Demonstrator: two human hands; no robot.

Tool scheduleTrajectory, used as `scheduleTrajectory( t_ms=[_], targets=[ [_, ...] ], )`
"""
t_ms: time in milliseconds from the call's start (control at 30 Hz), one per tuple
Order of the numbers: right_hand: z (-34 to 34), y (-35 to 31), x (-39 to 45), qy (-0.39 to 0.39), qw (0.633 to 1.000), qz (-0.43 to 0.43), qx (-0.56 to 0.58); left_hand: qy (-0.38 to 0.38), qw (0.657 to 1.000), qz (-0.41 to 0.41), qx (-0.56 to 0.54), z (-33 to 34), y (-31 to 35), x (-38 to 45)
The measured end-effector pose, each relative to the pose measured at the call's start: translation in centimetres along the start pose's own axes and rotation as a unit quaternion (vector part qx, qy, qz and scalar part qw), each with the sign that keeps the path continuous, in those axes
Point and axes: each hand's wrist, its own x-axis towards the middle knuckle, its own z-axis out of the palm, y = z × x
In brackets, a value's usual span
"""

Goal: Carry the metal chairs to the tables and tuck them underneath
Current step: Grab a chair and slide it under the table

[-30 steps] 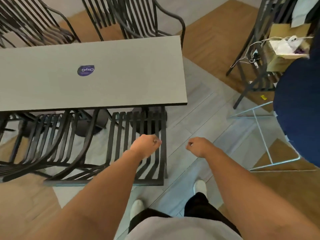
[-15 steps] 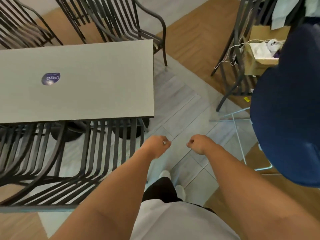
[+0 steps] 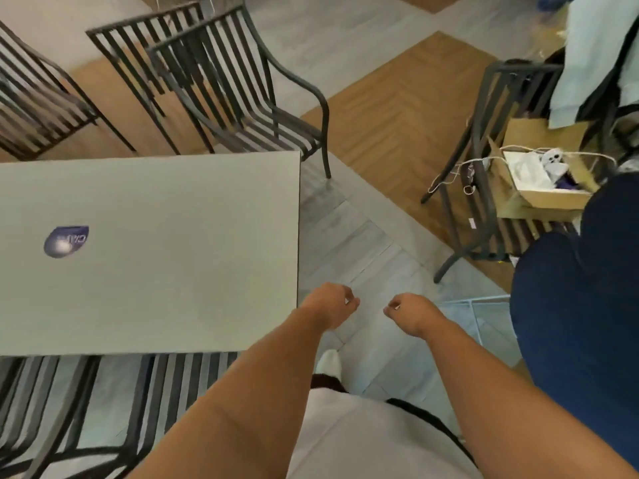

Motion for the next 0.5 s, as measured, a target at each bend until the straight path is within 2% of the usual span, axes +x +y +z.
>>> scheduleTrajectory(
  t_ms=[167, 500],
  targets=[
    [-6.4, -1.6, 5.1, 0.008, 1.000, -0.023, 0.006, 0.010, 1.000, 0.005, 0.008, -5.5, 1.2, 6.2],
    [-17.5, -0.9, 17.6, -0.029, 0.996, -0.067, -0.059, -0.006, 0.997, -0.071, 0.001, -10.5, 4.2, 16.4]
  ],
)
